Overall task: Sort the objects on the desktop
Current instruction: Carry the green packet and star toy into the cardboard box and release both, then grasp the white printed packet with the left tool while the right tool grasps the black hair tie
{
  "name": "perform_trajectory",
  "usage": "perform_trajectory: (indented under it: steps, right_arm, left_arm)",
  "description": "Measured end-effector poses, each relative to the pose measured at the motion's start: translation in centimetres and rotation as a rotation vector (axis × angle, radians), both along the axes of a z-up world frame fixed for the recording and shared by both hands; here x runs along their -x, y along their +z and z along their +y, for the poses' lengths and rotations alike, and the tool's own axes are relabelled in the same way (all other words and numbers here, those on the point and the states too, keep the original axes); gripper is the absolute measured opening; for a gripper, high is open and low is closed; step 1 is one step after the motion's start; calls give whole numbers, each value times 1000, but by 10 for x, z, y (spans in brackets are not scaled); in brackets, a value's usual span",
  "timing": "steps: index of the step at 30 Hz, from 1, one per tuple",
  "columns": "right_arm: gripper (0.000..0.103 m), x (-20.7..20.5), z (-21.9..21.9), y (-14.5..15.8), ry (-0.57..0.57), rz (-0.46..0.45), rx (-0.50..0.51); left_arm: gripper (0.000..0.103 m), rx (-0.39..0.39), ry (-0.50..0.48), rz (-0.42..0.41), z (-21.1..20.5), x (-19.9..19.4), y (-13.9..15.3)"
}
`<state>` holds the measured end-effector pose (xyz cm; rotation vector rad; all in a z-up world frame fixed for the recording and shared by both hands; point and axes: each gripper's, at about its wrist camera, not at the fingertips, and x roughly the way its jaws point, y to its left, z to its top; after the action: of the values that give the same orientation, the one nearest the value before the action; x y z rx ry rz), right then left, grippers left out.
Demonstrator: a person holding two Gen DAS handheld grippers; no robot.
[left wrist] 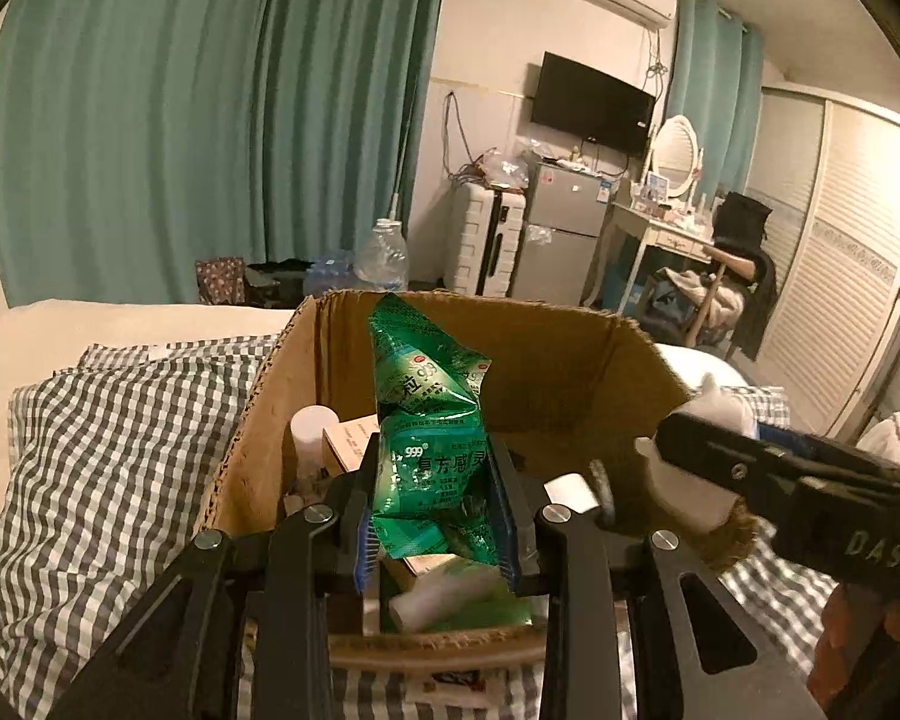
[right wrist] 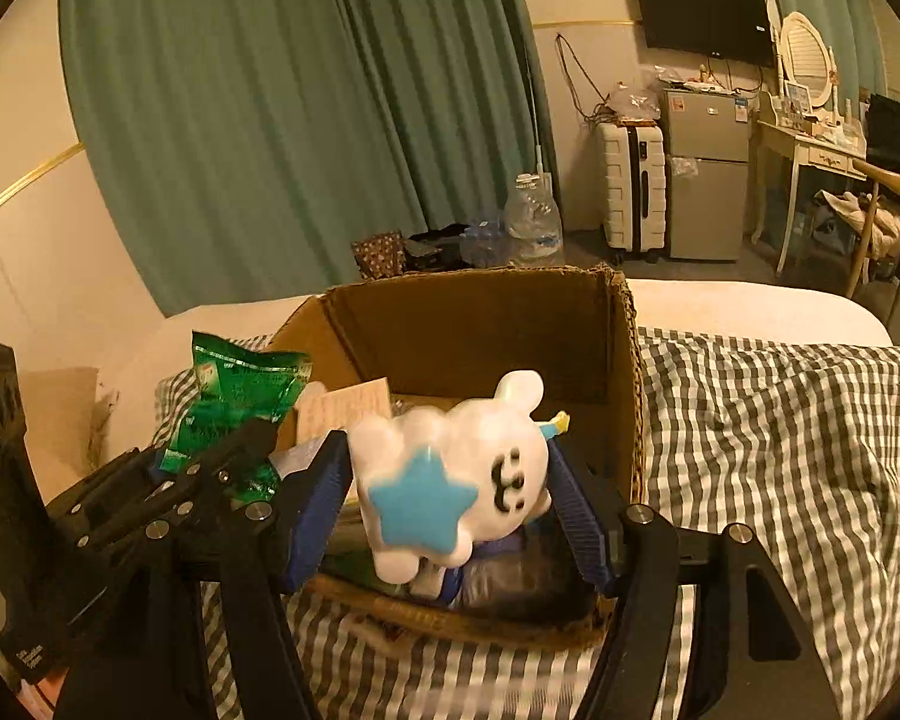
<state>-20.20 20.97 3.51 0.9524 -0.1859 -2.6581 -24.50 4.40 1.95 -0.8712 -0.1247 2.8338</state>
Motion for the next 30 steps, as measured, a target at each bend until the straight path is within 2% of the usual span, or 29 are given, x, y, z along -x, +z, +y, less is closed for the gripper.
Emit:
perform_trajectory:
  steps: [1,2,3,5,8,12,15,23,30]
  right_arm:
    - [77,-1,2,0,-12,15,3]
    - [87,-3,5,1,-25,31,6]
    - [87,-6,8,2,-34,47,14]
    - [87,-13,14,5,-42,66,32]
    - [87,-23,22,11,-61,72,50]
    - [88,-41,32,23,-81,78,65]
    - [90,-64,38,37,-95,104,69]
    - [93,-121,46,67,-112,134,51]
    - [96,-157,40,79,-99,159,-12]
  left_arm:
    - [51,0,6,-3,1,2,-2]
    - [79,4,18,-10,2,5,-4]
    - [99,14,58,-14,4,7,-4]
    - [101,-9,92,16,1,1,-2]
    - [102,-27,108,7,-3,-7,1]
    - [102,2,111,15,-1,-29,12]
    - [103,16,76,38,2,-48,28]
    - [103,83,52,121,15,-106,64]
    - [103,71,41,122,18,-139,67]
